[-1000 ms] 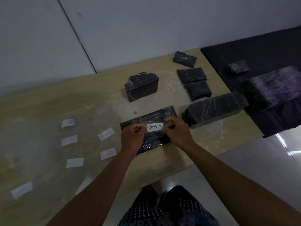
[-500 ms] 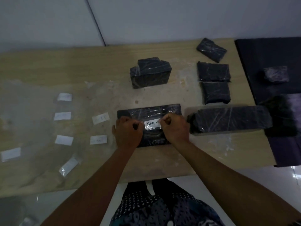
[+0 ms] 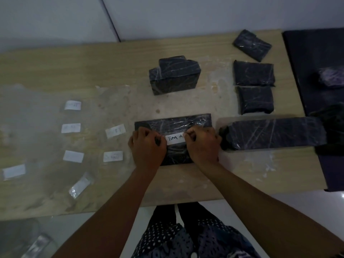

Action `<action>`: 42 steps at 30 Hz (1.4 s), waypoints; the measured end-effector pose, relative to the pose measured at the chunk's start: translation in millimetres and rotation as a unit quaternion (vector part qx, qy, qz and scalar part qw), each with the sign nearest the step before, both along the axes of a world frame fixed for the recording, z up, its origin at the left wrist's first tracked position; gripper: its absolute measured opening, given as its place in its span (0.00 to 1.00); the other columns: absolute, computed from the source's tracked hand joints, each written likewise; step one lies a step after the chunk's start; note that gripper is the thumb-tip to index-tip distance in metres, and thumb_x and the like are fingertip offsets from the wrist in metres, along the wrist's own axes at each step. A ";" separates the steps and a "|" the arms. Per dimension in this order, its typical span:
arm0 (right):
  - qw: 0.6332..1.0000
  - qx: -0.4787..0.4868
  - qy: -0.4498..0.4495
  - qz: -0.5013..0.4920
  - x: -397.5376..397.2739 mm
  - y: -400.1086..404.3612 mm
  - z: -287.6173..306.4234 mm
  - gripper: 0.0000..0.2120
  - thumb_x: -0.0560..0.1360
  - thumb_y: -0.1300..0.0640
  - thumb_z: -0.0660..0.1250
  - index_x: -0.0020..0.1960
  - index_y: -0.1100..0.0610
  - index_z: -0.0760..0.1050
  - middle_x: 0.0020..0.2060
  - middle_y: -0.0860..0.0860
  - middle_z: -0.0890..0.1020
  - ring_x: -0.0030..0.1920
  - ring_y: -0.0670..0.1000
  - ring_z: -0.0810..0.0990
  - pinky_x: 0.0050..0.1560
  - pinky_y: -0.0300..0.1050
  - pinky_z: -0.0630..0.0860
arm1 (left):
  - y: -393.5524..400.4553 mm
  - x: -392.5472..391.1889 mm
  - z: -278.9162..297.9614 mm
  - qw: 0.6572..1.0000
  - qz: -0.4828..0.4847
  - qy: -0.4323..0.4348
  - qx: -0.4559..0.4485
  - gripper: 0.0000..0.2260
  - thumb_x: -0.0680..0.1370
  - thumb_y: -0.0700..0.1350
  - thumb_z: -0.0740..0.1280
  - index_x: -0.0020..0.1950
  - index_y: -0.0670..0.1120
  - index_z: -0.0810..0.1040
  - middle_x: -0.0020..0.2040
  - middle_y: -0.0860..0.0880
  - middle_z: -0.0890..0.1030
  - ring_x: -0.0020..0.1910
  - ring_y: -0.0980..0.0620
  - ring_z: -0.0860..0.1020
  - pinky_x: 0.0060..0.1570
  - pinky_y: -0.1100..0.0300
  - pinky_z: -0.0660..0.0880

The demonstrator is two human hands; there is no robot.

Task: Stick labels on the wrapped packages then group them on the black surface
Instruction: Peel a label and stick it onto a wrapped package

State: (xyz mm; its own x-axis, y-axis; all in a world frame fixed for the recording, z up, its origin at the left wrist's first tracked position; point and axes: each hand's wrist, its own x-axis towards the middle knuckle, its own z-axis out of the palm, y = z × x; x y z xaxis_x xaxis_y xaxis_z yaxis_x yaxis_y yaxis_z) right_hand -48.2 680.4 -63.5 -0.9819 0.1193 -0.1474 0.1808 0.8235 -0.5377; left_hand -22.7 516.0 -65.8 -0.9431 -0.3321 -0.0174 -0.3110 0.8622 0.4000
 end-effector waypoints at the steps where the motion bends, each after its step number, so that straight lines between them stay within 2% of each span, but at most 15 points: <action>1: 1.000 0.002 0.013 -0.002 1.0 -0.6 -2.4 0.04 0.74 0.48 0.70 0.46 0.47 0.79 0.39 0.44 0.79 0.55 0.53 0.73 0.56 0.52 0.63 | -0.2 0.5 -0.6 1.000 -0.005 0.004 -0.005 0.06 0.71 0.50 0.72 0.39 0.48 0.79 0.45 0.49 0.75 0.48 0.45 0.74 0.52 0.49 0.70; 3: 0.999 0.000 0.032 -0.010 3.7 -2.0 -6.4 0.08 0.73 0.48 0.71 0.50 0.49 0.79 0.41 0.47 0.81 0.56 0.55 0.74 0.56 0.54 0.65 | -1.5 1.2 -1.8 1.000 -0.016 0.011 -0.020 0.08 0.71 0.51 0.71 0.42 0.48 0.77 0.46 0.48 0.75 0.48 0.44 0.74 0.50 0.49 0.70; 7: 0.996 0.013 0.088 -0.017 8.1 -0.9 -10.3 0.19 0.73 0.48 0.68 0.60 0.55 0.78 0.55 0.55 0.78 0.61 0.60 0.74 0.59 0.57 0.68 | -4.3 1.7 -3.3 0.999 -0.029 0.020 -0.022 0.14 0.74 0.52 0.68 0.55 0.46 0.75 0.52 0.45 0.76 0.52 0.43 0.74 0.51 0.48 0.70; 11: 0.989 0.007 0.146 0.001 8.7 -1.8 -18.8 0.24 0.75 0.48 0.68 0.66 0.61 0.75 0.66 0.60 0.74 0.71 0.62 0.68 0.68 0.63 0.67 | -0.4 -1.0 -9.8 0.998 -0.036 0.050 0.028 0.24 0.77 0.54 0.65 0.68 0.43 0.71 0.66 0.42 0.73 0.66 0.42 0.71 0.62 0.46 0.69; 15: 0.991 -0.006 0.135 0.008 6.2 -11.4 -27.9 0.29 0.76 0.43 0.66 0.70 0.60 0.73 0.73 0.61 0.68 0.77 0.60 0.61 0.72 0.64 0.63 | 7.0 -4.6 -22.1 0.997 -0.035 0.056 0.043 0.30 0.78 0.60 0.62 0.72 0.40 0.69 0.71 0.40 0.70 0.72 0.41 0.67 0.71 0.44 0.65; 19: 0.994 -0.005 0.109 0.003 3.4 -13.9 -34.8 0.27 0.76 0.42 0.65 0.69 0.56 0.73 0.75 0.58 0.66 0.78 0.58 0.58 0.73 0.65 0.61 | 7.2 -4.2 -33.9 0.998 -0.043 0.046 0.012 0.32 0.78 0.62 0.62 0.74 0.42 0.67 0.74 0.41 0.67 0.76 0.42 0.62 0.74 0.44 0.58; 24: 0.995 -0.008 0.099 -0.002 2.6 -12.6 -40.3 0.25 0.77 0.43 0.67 0.69 0.54 0.72 0.75 0.56 0.66 0.78 0.57 0.58 0.73 0.63 0.61 | 4.6 -5.2 -42.5 0.997 -0.042 0.063 -0.001 0.29 0.79 0.60 0.61 0.74 0.44 0.68 0.75 0.42 0.67 0.76 0.43 0.62 0.74 0.45 0.58; 31: 0.991 -0.018 0.130 -0.010 3.1 -7.6 -42.4 0.16 0.80 0.52 0.63 0.67 0.53 0.74 0.73 0.55 0.69 0.76 0.57 0.63 0.70 0.64 0.66 | 3.3 -4.9 -44.2 0.996 -0.036 0.084 -0.003 0.21 0.82 0.52 0.59 0.73 0.44 0.69 0.74 0.44 0.68 0.75 0.45 0.63 0.73 0.46 0.59; 37: 0.991 -0.027 0.128 0.000 1.4 1.3 -46.1 0.18 0.81 0.59 0.56 0.68 0.53 0.74 0.73 0.54 0.70 0.76 0.55 0.63 0.70 0.63 0.66 | -1.7 -4.4 -43.9 0.996 -0.044 0.079 0.006 0.19 0.83 0.46 0.56 0.74 0.44 0.68 0.75 0.44 0.68 0.76 0.45 0.63 0.73 0.46 0.59; 40: 0.991 -0.049 0.123 -0.002 1.3 2.7 -42.1 0.20 0.80 0.58 0.54 0.69 0.53 0.75 0.74 0.53 0.70 0.77 0.55 0.62 0.71 0.63 0.66 | -5.0 -3.3 -39.9 0.996 -0.058 0.067 0.018 0.20 0.83 0.45 0.54 0.75 0.44 0.67 0.76 0.43 0.66 0.76 0.45 0.61 0.73 0.44 0.60; 42: 0.993 -0.040 0.115 -0.001 2.9 1.1 -37.8 0.18 0.81 0.54 0.56 0.69 0.53 0.74 0.75 0.53 0.68 0.77 0.55 0.60 0.72 0.63 0.64 | -5.3 -0.7 -37.1 0.995 -0.074 0.055 0.024 0.23 0.83 0.49 0.55 0.76 0.44 0.65 0.77 0.43 0.64 0.77 0.45 0.58 0.75 0.44 0.57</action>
State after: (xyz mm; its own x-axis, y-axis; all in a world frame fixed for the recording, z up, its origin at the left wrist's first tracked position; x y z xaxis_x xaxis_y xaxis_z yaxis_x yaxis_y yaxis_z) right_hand -45.4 681.5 -101.3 -0.9903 0.1186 0.0718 0.0475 0.7768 -0.6279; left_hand -23.4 510.7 -102.8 -0.9786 -0.1911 0.0769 -0.1341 0.8746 0.4660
